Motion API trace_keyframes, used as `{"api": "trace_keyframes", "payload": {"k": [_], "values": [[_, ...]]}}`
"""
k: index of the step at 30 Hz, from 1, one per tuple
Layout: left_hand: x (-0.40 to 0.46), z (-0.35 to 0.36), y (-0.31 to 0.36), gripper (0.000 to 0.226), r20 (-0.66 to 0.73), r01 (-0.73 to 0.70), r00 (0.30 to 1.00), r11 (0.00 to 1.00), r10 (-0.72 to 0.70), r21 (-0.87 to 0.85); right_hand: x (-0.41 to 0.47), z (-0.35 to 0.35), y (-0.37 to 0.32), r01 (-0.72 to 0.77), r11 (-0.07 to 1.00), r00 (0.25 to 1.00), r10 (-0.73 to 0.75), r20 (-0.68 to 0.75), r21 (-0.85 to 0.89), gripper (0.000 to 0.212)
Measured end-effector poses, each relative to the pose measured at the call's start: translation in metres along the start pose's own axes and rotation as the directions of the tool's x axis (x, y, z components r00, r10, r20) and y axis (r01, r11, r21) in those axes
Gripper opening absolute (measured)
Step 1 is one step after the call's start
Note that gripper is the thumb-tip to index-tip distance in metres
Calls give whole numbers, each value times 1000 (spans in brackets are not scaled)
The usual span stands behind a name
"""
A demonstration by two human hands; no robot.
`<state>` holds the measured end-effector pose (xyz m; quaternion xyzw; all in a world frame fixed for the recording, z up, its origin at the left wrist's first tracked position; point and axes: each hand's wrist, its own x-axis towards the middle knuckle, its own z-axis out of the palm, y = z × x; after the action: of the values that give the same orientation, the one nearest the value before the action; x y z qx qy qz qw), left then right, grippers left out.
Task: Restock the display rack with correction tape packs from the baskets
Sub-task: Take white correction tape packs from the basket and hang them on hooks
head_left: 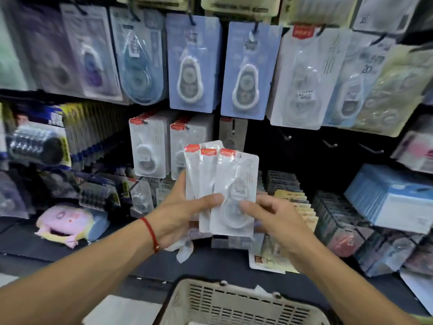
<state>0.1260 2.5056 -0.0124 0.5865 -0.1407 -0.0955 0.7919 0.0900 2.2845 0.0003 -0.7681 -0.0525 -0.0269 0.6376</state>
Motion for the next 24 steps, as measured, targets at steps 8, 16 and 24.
{"api": "trace_keyframes", "payload": {"k": [8, 16, 24], "values": [[10, -24, 15, 84, -184, -224, 955, 972, 234, 71, 25, 18, -2, 157, 985, 980, -146, -132, 72, 25], [6, -44, 25, 93, -266, -361, 852, 873, 452, 327, 49, 19, -8, 194, 981, 962, -196, -190, -28, 27], [8, -43, 27, 73, -260, -440, 807, 834, 530, 332, 46, 24, -7, 299, 950, 940, -277, -200, 86, 42]]}}
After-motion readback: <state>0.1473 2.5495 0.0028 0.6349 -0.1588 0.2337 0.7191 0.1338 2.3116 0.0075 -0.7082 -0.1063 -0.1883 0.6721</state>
